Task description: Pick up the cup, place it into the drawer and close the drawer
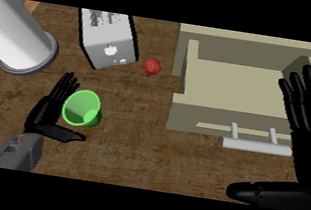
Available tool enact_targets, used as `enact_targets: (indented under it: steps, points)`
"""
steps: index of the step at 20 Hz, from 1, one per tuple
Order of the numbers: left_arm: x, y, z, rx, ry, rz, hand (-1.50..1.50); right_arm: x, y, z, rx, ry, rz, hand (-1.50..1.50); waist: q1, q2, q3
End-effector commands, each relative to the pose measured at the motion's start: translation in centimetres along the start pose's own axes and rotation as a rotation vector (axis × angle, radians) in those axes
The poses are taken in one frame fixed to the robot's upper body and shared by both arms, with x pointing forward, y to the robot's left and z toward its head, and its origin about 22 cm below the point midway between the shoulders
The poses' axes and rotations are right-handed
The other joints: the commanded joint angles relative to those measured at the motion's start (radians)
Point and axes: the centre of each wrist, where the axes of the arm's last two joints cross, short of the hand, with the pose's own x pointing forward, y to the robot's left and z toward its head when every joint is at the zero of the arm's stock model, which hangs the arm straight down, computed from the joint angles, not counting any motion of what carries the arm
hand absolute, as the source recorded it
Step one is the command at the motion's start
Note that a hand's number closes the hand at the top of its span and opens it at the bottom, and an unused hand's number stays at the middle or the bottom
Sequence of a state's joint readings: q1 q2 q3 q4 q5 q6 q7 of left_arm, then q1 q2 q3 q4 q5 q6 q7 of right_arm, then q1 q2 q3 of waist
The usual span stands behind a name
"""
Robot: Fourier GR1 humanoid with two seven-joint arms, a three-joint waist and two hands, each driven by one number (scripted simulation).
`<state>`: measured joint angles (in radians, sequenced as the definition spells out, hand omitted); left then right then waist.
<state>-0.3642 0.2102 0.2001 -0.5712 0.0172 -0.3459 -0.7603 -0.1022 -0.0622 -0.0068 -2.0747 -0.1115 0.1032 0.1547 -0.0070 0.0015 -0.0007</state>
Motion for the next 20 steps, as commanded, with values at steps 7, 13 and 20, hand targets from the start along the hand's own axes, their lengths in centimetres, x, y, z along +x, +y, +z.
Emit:
enact_targets:
  steps: [7,13,20]
  points:
    - [-1.2,-1.4,-1.1,-0.059,-0.010,0.034,-1.50,-0.9,-0.2,-1.1,0.004,0.001,-0.002,-1.50,0.000,0.001,0.000]
    - [-2.8,-2.8,0.2,-0.040,-0.023,0.070,-1.50,1.4,-1.0,-0.2,-0.001,0.012,0.001,-1.50,-0.006,0.002,-0.001]
    - [-1.6,-1.0,-1.4,-0.024,-0.019,0.124,-1.50,3.2,-0.7,-0.2,-0.001,-0.003,-0.014,-1.50,-0.016,0.005,-0.002]
